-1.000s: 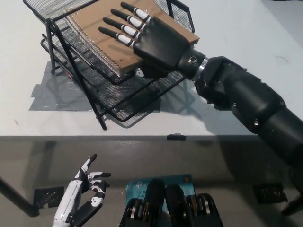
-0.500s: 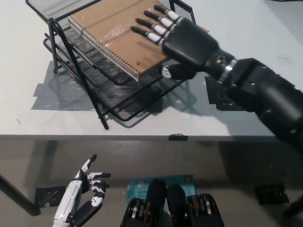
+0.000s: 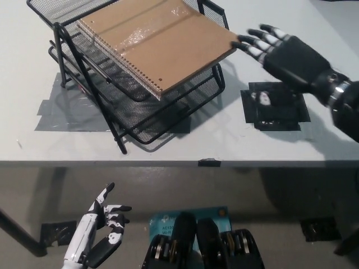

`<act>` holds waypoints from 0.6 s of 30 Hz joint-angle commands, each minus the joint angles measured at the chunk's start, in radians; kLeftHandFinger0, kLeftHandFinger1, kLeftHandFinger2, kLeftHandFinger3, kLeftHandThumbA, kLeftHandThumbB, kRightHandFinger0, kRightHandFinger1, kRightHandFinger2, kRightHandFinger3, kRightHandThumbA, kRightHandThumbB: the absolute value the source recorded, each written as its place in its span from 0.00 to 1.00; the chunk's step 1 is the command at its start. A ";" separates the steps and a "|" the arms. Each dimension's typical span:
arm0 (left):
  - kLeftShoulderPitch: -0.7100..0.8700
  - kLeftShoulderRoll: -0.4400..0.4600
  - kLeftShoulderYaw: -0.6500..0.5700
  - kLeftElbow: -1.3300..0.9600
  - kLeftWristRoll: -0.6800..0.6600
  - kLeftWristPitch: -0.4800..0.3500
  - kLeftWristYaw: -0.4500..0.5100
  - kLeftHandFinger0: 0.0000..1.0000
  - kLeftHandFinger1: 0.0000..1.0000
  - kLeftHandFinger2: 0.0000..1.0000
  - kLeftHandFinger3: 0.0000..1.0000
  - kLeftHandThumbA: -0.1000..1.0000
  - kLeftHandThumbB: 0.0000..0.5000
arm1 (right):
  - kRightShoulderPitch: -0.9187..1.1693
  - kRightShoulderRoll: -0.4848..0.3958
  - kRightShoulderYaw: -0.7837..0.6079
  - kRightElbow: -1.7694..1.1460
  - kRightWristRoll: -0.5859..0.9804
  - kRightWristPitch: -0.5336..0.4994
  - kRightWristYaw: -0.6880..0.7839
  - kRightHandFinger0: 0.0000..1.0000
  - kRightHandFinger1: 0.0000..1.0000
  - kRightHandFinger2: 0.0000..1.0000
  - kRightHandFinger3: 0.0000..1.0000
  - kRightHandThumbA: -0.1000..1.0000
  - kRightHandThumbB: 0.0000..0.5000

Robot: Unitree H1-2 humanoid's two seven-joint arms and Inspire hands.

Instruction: A person hands a notebook to the robot and the robot grabs it with its right hand and places it in the file tray kept in the centre of the desk infront of it.

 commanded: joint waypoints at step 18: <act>0.017 0.020 0.017 -0.039 0.037 -0.040 0.028 0.96 0.97 0.98 1.00 1.00 0.71 | 0.927 0.107 -0.460 -1.141 0.755 0.109 -0.279 1.00 1.00 1.00 1.00 1.00 0.94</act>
